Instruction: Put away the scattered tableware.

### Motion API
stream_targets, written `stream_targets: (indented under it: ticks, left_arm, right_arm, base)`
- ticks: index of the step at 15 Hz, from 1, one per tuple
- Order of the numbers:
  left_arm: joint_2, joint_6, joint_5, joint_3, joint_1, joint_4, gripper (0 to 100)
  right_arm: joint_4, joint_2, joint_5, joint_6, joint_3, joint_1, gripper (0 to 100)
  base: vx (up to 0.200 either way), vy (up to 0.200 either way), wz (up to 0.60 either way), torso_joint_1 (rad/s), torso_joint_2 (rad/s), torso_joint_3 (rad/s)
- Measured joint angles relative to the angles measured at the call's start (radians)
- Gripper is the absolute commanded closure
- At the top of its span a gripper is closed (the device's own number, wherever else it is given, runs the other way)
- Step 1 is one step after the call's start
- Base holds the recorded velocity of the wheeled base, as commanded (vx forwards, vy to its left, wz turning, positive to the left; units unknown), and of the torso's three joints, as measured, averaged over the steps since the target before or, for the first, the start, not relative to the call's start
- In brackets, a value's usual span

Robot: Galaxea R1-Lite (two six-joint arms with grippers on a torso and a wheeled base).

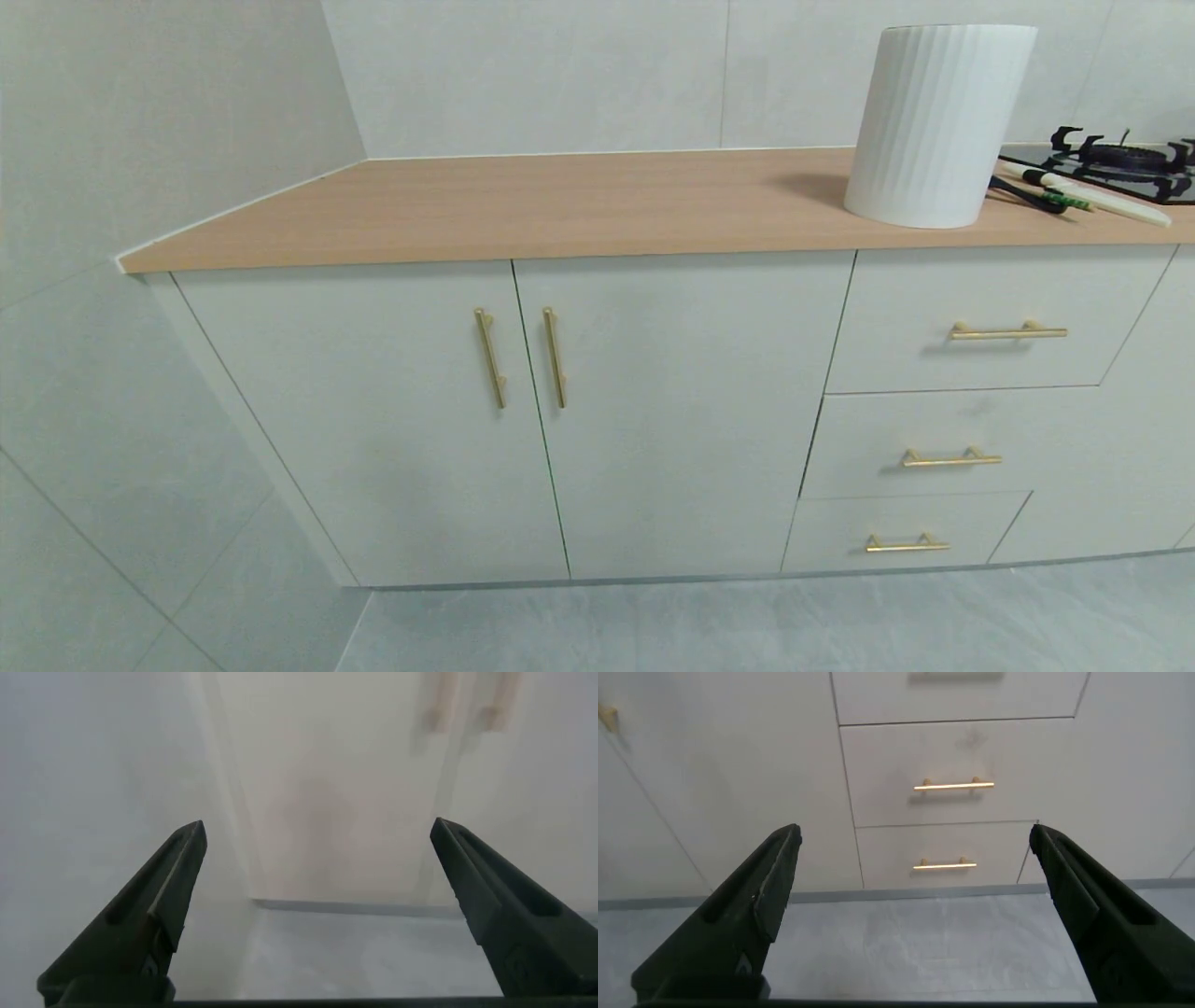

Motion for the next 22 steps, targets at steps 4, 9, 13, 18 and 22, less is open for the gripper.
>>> stream_targets:
  ticks: [4,9,13,18,22]
  left_arm:
    - [0.0,-0.012,-0.105,0.003,0.0,0.042,0]
    - [0.0,0.01,-0.129,0.003,0.0,0.047,0]
    - [0.0,-0.055,-0.125,0.003,0.0,0.046,0]
    - [-0.001,-0.055,-0.124,0.003,0.0,0.046,0]
    - [-0.001,-0.056,-0.123,0.003,0.0,0.045,0]
  right_arm:
    - [0.001,0.0,0.004,0.001,0.002,0.0,0]
    - [0.001,0.0,0.005,-0.001,0.002,0.0,0]
    - [0.002,0.0,0.005,-0.001,0.002,0.0,0]
    - [0.002,0.0,0.005,0.0,0.002,0.0,0]
    - [0.002,0.0,0.005,0.0,0.002,0.0,0]
  base:
    - [0.0,0.0,0.0,0.0,0.0,0.0]
    - [0.0,0.0,0.0,0.0,0.0,0.0]
    - [0.0,0.0,0.0,0.0,0.0,0.0]
    - [0.0,0.0,0.0,0.0,0.0,0.0]
    - [0.0,-0.15,0.0,-0.001,0.0,0.001]
